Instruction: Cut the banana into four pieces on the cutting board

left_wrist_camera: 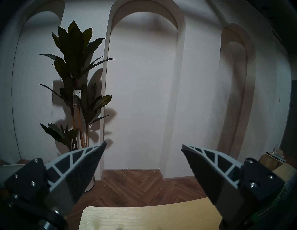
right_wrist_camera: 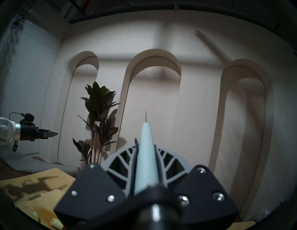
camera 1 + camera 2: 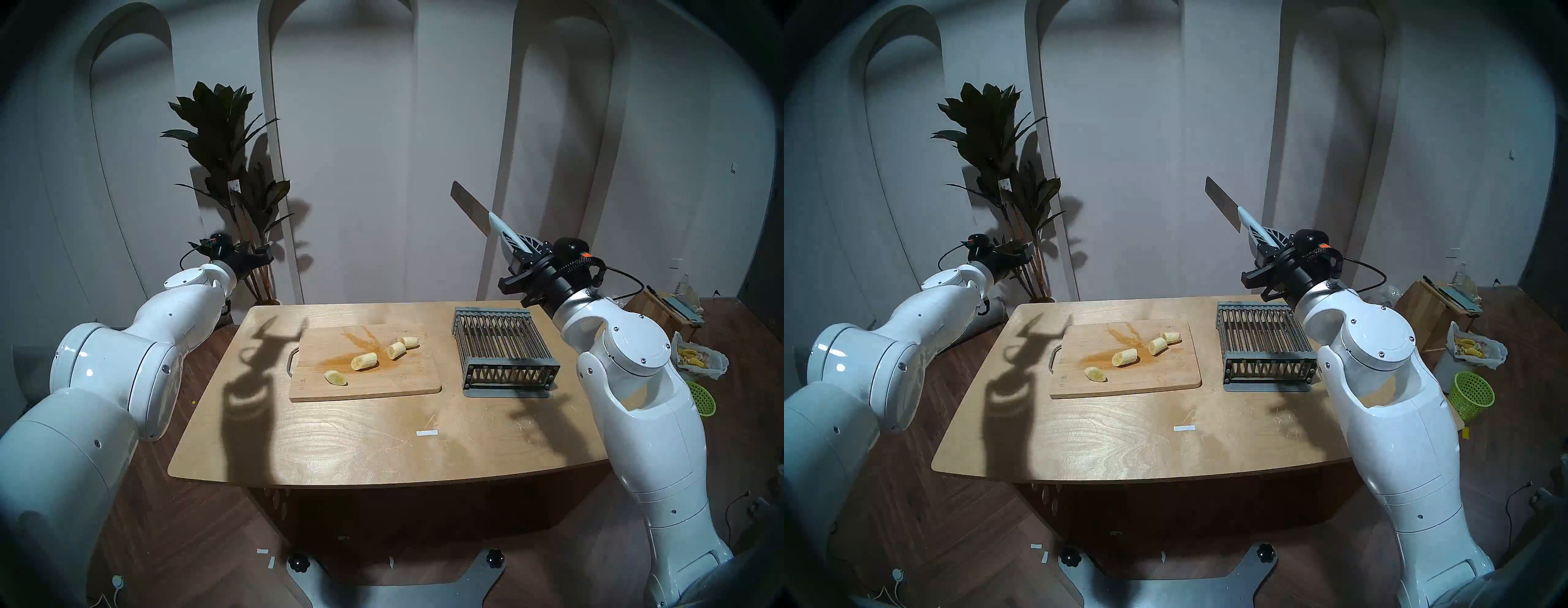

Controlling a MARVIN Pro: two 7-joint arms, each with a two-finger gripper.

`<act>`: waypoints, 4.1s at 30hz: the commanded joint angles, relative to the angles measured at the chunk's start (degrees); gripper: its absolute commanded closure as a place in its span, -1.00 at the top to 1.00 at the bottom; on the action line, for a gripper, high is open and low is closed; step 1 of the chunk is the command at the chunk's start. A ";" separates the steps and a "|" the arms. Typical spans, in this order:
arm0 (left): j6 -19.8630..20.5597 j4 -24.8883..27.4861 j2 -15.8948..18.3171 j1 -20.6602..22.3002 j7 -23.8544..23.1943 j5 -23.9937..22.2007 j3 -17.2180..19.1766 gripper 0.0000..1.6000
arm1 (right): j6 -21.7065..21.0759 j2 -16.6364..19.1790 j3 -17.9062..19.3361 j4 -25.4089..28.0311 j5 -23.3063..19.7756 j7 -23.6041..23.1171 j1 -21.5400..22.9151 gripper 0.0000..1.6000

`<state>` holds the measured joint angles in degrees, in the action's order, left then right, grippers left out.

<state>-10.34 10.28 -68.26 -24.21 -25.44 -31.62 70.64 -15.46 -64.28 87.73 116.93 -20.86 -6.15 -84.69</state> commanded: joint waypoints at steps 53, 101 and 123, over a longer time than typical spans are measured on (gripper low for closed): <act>-10.66 3.33 5.61 -6.00 6.51 0.49 2.13 1.00 | -24.68 -6.74 7.51 6.31 -15.36 8.97 -1.63 -1.00; -17.71 9.70 7.89 -10.04 1.26 -3.46 5.79 1.00 | -36.61 -8.44 10.37 6.24 -19.17 16.51 -5.82 -1.00; -20.57 13.70 8.73 -13.07 -1.70 -5.12 7.18 1.00 | -39.54 -8.25 11.89 5.49 -19.83 19.81 -6.06 -1.00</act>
<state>-29.49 21.57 -60.10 -37.36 -26.46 -36.40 77.37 -55.19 -72.88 99.20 121.56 -40.81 13.45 -91.29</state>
